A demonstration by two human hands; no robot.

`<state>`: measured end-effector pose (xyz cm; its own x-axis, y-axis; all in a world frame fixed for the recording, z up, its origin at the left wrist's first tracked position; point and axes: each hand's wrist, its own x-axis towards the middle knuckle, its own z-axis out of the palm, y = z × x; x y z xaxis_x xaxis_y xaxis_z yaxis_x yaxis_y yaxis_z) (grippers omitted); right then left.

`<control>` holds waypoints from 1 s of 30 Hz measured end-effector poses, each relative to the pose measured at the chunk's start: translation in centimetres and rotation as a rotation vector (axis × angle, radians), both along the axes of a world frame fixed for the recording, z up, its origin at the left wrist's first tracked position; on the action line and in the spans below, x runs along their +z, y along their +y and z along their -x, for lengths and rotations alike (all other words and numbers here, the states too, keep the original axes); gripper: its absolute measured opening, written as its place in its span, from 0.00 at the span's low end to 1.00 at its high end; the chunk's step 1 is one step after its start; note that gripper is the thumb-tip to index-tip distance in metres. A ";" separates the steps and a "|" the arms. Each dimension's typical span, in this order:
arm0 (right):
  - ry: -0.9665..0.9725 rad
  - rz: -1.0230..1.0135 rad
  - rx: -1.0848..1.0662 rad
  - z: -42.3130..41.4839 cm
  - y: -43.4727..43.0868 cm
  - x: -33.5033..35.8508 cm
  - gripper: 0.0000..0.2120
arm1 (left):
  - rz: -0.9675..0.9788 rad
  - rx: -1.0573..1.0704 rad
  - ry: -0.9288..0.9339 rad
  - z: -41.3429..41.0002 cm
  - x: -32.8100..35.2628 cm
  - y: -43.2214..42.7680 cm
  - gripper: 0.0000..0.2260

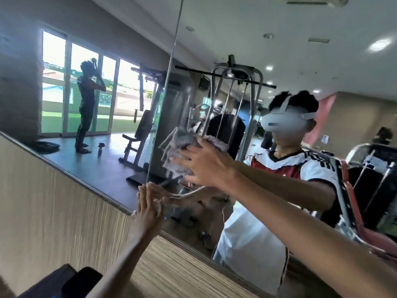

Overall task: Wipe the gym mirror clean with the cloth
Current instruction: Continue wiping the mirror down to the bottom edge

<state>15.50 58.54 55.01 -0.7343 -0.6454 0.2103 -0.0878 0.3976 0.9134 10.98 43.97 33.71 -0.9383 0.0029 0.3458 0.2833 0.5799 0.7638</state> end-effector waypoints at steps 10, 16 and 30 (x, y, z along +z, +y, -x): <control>-0.112 -0.059 -0.034 -6.8 7.7 -8.1 0.32 | -0.049 -0.054 -0.023 -2.5 0.0 3.0 0.35; 0.428 0.428 0.000 -10.8 11.7 -2.8 0.29 | -0.230 -0.005 0.052 -4.0 0.7 6.9 0.36; 0.591 0.509 -0.081 -24.9 26.5 -3.1 0.28 | 0.119 -0.105 0.640 -11.8 2.7 17.5 0.31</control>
